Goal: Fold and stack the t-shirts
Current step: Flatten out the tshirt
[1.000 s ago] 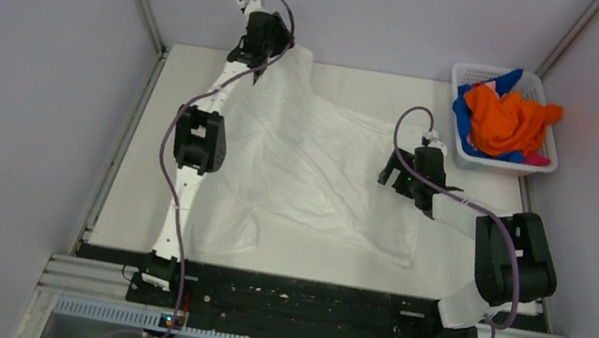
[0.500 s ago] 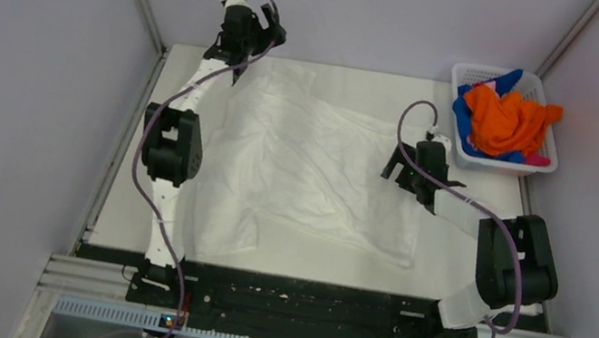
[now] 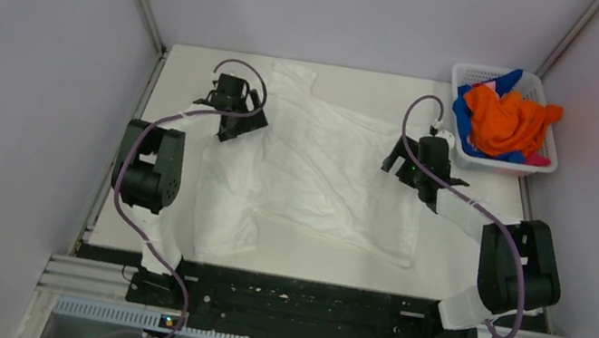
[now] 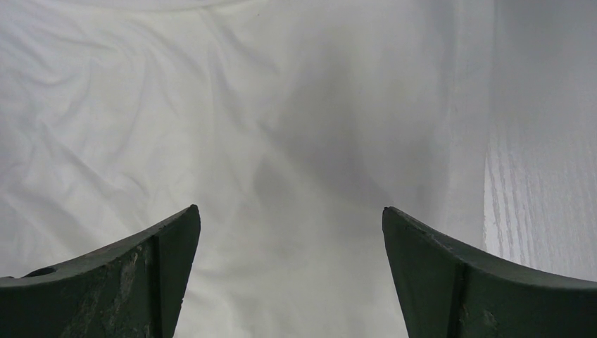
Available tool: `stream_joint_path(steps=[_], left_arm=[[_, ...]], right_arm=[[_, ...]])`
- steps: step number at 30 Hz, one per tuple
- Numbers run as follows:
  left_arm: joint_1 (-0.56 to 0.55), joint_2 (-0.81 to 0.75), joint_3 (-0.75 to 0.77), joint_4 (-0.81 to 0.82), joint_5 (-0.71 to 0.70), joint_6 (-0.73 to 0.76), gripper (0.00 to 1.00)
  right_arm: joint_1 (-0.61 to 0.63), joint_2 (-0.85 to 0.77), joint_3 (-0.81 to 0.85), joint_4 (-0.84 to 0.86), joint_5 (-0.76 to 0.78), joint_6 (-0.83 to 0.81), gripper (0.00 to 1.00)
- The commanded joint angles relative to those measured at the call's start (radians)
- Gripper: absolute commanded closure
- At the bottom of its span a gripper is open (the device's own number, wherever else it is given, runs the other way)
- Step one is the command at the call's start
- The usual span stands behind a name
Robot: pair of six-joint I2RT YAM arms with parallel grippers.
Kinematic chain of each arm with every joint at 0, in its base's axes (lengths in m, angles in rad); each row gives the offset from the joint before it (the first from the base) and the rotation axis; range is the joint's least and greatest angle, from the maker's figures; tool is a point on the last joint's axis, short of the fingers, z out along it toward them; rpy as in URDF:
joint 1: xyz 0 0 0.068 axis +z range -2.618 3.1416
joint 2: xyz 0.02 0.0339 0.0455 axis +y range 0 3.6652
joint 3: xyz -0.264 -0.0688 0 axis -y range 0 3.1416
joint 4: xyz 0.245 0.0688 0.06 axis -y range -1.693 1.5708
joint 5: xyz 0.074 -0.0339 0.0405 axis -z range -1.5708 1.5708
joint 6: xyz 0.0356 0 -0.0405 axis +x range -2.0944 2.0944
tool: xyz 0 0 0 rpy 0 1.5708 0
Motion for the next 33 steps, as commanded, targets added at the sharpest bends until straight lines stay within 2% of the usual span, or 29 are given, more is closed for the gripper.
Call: stream_joint_path(steps=[1, 4, 9, 17, 21, 24, 27, 33], left_arm=[[0.003, 0.004, -0.001, -0.033, 0.013, -0.041, 0.01], [0.003, 0.009, -0.04, -0.058, -0.01, -0.069, 0.01], [0.003, -0.003, -0.112, -0.187, -0.059, -0.173, 0.02], [-0.011, -0.186, -0.331, -0.33, -0.197, -0.296, 0.02], [-0.016, -0.291, -0.389, -0.346, -0.211, -0.319, 0.01], [-0.021, -0.321, -0.344, -0.36, -0.206, -0.296, 0.01], [-0.023, -0.291, -0.214, -0.359, -0.22, -0.262, 0.01], [-0.023, -0.128, 0.06, -0.275, -0.151, -0.182, 0.01]], right_arm=[[0.006, 0.012, -0.028, 0.051, -0.044, 0.024, 0.01], [0.006, 0.03, -0.05, 0.062, -0.05, 0.037, 0.01], [0.006, 0.031, -0.095, 0.049, -0.043, 0.054, 0.01], [0.03, -0.011, -0.15, -0.007, -0.011, 0.111, 0.01], [0.072, -0.052, -0.153, -0.04, 0.012, 0.115, 0.01], [0.077, -0.09, -0.108, -0.083, 0.04, 0.096, 0.01], [0.076, -0.101, -0.043, -0.081, 0.09, 0.058, 0.01], [0.05, 0.069, 0.174, -0.069, 0.078, -0.024, 0.01]])
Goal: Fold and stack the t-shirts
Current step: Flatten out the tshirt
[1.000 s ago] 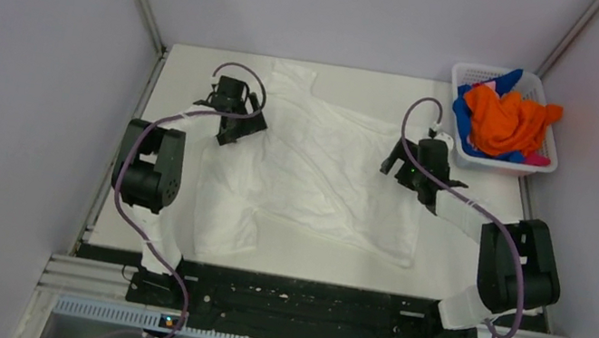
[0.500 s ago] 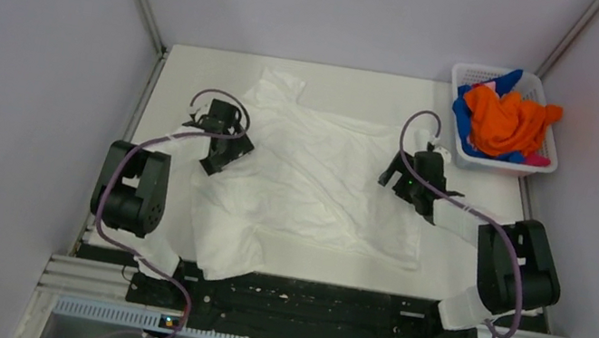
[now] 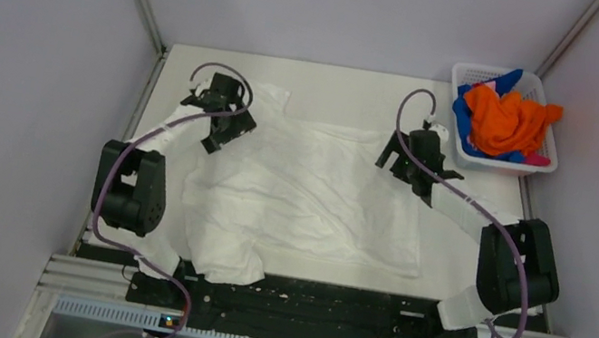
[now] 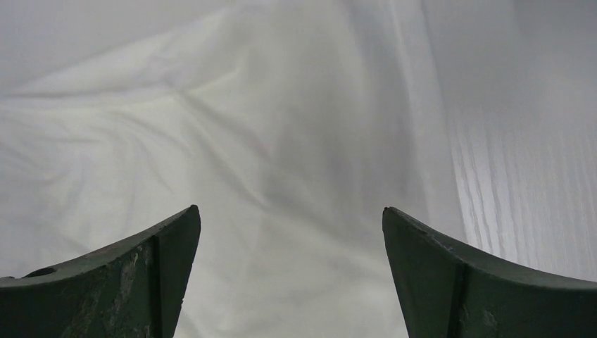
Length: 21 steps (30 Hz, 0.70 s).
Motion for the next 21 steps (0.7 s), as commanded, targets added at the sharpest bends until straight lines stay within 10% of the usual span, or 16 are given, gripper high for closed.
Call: stream_joint_path(steps=[1, 21], left_arm=[[-0.004, 0.124, 0.21, 0.103, 0.031, 0.076, 0.01], [0.042, 0.806, 0.925, 0.24, 0.122, 0.126, 0.01]], right_arm=[[-0.028, 0.135, 0.2, 0.041, 0.007, -0.073, 0.01], [-0.162, 0.681, 0.71, -0.022, -0.149, -0.1, 0.01]])
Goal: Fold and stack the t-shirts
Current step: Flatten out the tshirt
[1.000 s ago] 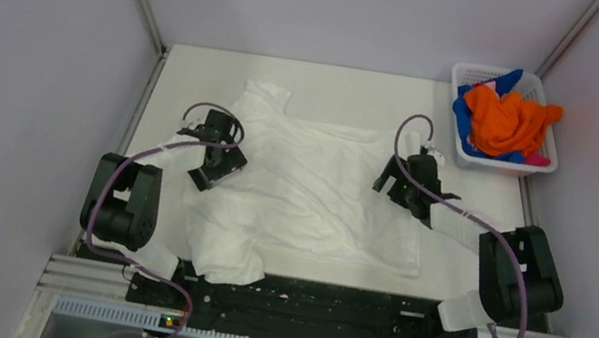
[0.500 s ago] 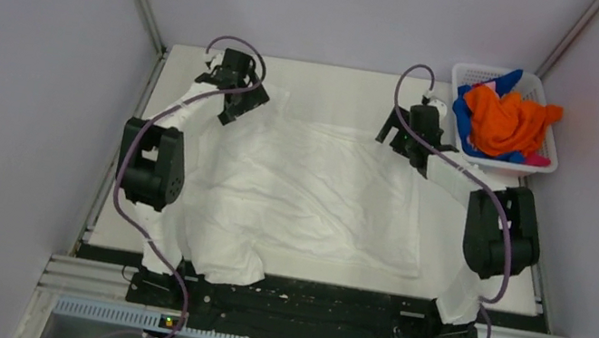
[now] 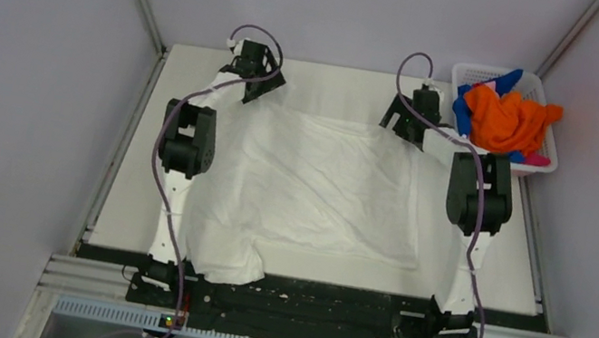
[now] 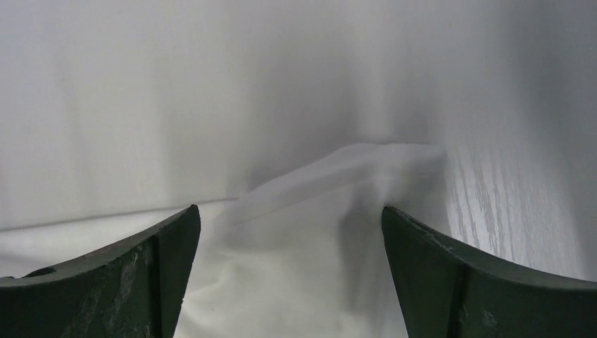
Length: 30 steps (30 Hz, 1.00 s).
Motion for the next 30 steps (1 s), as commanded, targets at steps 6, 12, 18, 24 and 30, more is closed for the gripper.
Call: stream_joint_path(steps=[6, 12, 18, 24, 30], left_arm=[[0.062, 0.206, 0.259, -0.036, 0.035, -0.108, 0.01], [0.091, 0.176, 0.21, -0.028, 0.017, -0.111, 0.01], [0.104, 0.181, 0.213, 0.0, 0.052, -0.112, 0.01], [0.111, 0.199, 0.221, 0.037, 0.061, -0.14, 0.01], [0.118, 0.248, 0.324, 0.063, 0.116, -0.165, 0.01]], right_arm=[[-0.056, 0.097, 0.108, -0.054, -0.035, 0.009, 0.01], [-0.087, 0.121, 0.142, -0.09, -0.004, 0.03, 0.01], [-0.094, 0.172, 0.206, -0.119, -0.017, 0.023, 0.01], [-0.101, 0.233, 0.281, -0.142, -0.02, 0.032, 0.01], [-0.105, 0.303, 0.444, -0.205, -0.024, 0.01, 0.01]])
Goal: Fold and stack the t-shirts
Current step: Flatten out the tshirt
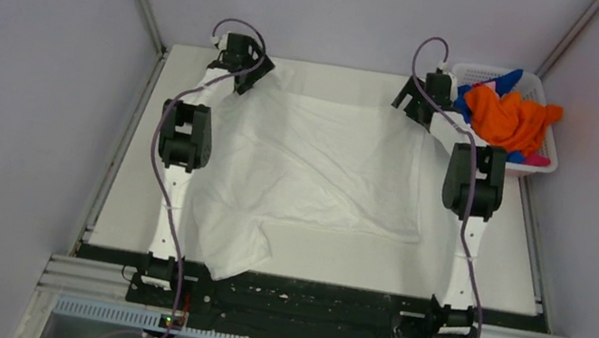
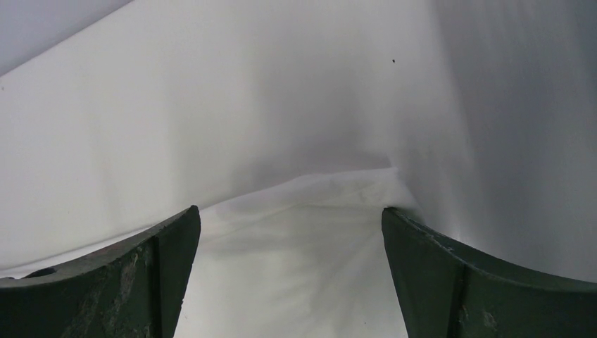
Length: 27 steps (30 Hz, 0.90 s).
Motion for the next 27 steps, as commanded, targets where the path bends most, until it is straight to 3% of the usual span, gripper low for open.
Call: stream_joint_path(steps=[1, 4, 7, 14, 20, 25, 27], left_arm=[[0.026, 0.051, 0.083, 0.021, 0.055, -0.015, 0.01], [0.023, -0.01, 0.075, 0.019, 0.098, 0.002, 0.01], [0.008, -0.135, -0.032, 0.018, 0.08, 0.063, 0.01], [-0.043, -0.452, -0.414, -0.019, 0.013, 0.157, 0.01], [-0.175, -0.712, -0.76, -0.044, 0.039, 0.19, 0.01], [-0.324, -0.896, -1.093, 0.102, 0.13, 0.13, 0.01], [-0.367, -0.925, -1.154, 0.125, 0.184, 0.086, 0.01]], right_arm=[[-0.022, 0.083, 0.119, -0.143, 0.008, -0.021, 0.01], [-0.021, 0.032, 0.152, -0.169, -0.005, -0.046, 0.01], [-0.018, -0.091, 0.071, -0.165, 0.001, -0.07, 0.01], [0.028, -0.48, -0.376, -0.125, 0.039, -0.099, 0.01], [0.162, -0.765, -0.789, -0.154, 0.162, -0.039, 0.06], [0.188, -0.943, -0.997, -0.249, 0.217, 0.056, 0.16], [0.189, -0.985, -1.042, -0.293, 0.228, 0.097, 0.22]])
